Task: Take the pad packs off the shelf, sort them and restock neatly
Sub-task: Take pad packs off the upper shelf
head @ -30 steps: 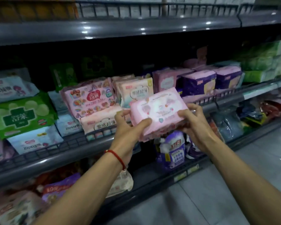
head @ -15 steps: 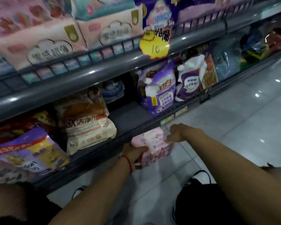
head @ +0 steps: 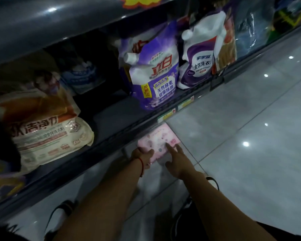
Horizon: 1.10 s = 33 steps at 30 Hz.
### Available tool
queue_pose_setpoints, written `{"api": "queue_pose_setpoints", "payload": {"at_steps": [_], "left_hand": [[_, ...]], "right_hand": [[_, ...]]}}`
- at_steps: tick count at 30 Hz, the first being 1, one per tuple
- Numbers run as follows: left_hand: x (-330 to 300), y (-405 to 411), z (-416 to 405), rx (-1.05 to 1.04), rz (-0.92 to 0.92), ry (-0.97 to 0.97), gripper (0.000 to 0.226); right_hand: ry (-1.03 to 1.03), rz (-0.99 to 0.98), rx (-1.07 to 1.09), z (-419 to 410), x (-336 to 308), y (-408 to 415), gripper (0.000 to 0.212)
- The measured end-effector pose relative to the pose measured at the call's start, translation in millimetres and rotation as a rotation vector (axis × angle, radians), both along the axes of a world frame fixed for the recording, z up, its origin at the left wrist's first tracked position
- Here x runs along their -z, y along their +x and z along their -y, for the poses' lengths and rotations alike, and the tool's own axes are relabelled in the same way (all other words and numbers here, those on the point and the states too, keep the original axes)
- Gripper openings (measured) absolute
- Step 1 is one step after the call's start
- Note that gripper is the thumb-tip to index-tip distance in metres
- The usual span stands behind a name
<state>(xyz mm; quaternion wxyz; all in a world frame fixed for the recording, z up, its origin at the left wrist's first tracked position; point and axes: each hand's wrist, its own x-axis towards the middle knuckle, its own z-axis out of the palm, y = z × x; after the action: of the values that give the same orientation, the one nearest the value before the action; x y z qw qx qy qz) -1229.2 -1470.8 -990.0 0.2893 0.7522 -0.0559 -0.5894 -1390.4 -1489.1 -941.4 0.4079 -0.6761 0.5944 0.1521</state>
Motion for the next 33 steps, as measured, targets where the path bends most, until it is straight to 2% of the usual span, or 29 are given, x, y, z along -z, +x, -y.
{"api": "queue_pose_setpoints", "payload": {"at_steps": [3,6,9,12,15,17,19,22,25,27,30,31,33], "left_hand": [[-15.1,7.5,2.3,0.082,0.095,0.003,0.021],[-45.3,19.9,-3.5,0.422,0.327,-0.044,0.037],[-105.0,29.5,-12.0,0.59,0.509,-0.201,0.023],[-173.2,41.5,-13.4,0.579,0.649,-0.434,0.025],[-251.7,52.7,-22.8,0.539,0.796,-0.685,0.023],[-300.4,61.8,-33.2,0.503,0.872,-0.84,0.026],[-344.3,74.2,-41.3,0.432,0.938,-0.94,0.027],[-407.8,94.4,-50.7,0.295,1.057,-1.098,0.029],[-466.2,113.9,-54.7,0.184,1.173,-1.19,0.031],[-496.6,128.2,-49.9,0.128,1.202,-1.15,0.039],[-527.2,139.9,-36.5,0.111,1.164,-1.02,0.059],[-532.2,140.9,-31.1,0.125,1.155,-0.986,0.059],[-534.3,140.0,-20.8,0.125,1.086,-0.953,0.051]], "right_hand": [[-0.017,-0.026,0.023,3.7,0.5,6.8,0.082],[-0.105,0.007,0.096,8.3,-5.2,6.8,0.065],[-0.236,0.108,0.386,13.5,-24.2,10.1,0.037],[-0.34,0.253,0.628,23.1,-61.9,15.3,0.016],[-0.493,0.445,0.732,33.3,-121.5,25.7,0.027],[-0.601,0.583,0.69,37.7,-170.8,38.5,0.028],[-0.667,0.776,0.647,40.1,-225.4,56.1,0.02],[-0.828,0.951,0.505,40.8,-309.6,81.5,0.011],[-0.916,1.059,0.333,44.8,-383.6,107.9,0.02],[-0.93,1.041,0.217,59.3,-416.9,128.1,0.04],[-0.868,1.009,0.119,77.7,-449.2,160.0,0.074],[-0.839,1.02,0.112,81.6,-455.7,169.1,0.081],[-0.801,1.038,0.105,85.6,-460.7,184.0,0.078]]}}
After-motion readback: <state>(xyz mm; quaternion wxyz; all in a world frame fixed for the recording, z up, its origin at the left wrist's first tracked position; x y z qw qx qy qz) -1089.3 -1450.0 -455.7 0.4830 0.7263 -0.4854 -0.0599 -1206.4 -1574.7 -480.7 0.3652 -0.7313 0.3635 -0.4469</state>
